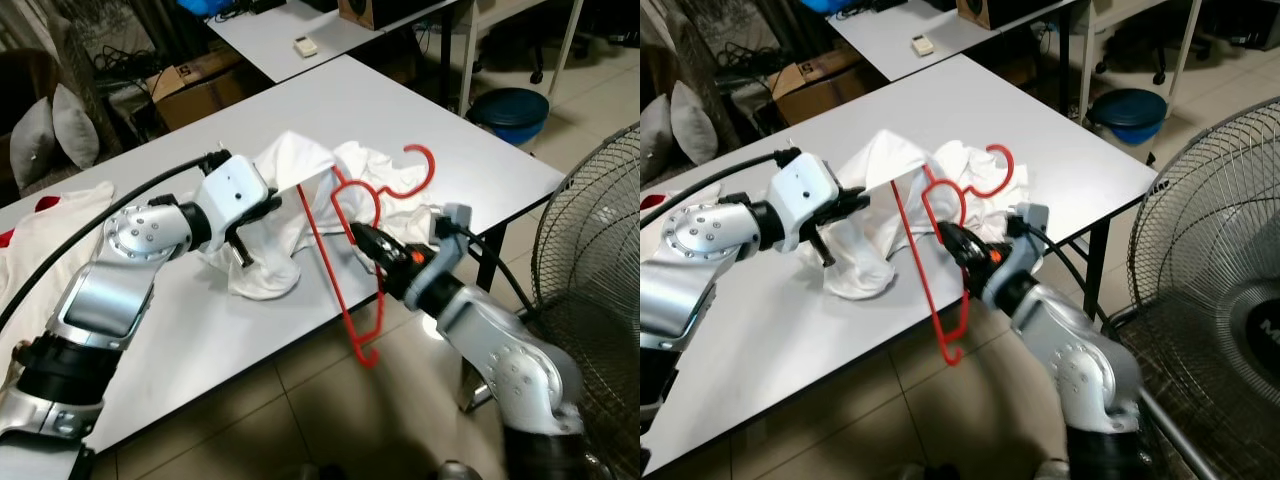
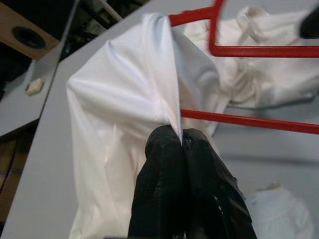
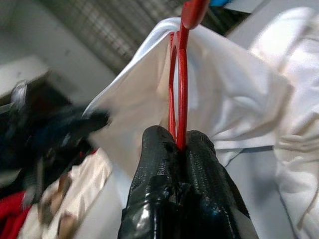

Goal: Hang hanger

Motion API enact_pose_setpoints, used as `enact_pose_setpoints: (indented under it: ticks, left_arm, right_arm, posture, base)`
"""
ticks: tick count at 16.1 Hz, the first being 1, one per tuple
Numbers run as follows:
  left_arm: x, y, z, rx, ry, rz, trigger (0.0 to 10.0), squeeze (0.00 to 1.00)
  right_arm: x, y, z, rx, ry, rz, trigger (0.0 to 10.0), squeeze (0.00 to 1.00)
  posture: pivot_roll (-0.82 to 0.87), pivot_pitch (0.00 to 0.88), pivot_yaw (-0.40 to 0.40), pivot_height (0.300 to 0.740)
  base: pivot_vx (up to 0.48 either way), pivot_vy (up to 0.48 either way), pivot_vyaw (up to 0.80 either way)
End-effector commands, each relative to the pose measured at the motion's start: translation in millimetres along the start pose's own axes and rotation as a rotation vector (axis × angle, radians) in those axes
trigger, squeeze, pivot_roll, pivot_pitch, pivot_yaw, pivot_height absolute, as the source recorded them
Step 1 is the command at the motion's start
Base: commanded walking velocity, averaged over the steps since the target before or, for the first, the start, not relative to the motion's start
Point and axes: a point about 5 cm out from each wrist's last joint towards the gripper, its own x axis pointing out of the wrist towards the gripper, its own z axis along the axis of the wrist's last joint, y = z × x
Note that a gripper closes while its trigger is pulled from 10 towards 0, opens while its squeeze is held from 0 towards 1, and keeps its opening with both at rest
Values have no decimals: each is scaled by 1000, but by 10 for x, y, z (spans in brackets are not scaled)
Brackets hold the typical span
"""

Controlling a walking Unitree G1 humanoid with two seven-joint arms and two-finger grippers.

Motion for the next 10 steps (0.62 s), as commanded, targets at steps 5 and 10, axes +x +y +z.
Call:
enact_pose_setpoints:
  ticks: [5, 10]
  left_arm:
    - [-56, 2, -159, -33, 66, -40, 0, 0]
    - [-30, -219, -141, -115, 41, -239, 0, 0]
  right_arm:
    - [258, -10, 94, 308, -146, -98, 10000, 0]
    - [559, 61, 174, 365, -189, -107, 10000, 0]
  posture:
    - [-55, 35, 267, 740]
    - [-52, 35, 288, 740]
  base:
    - [0, 0, 0]
    - [0, 0, 0]
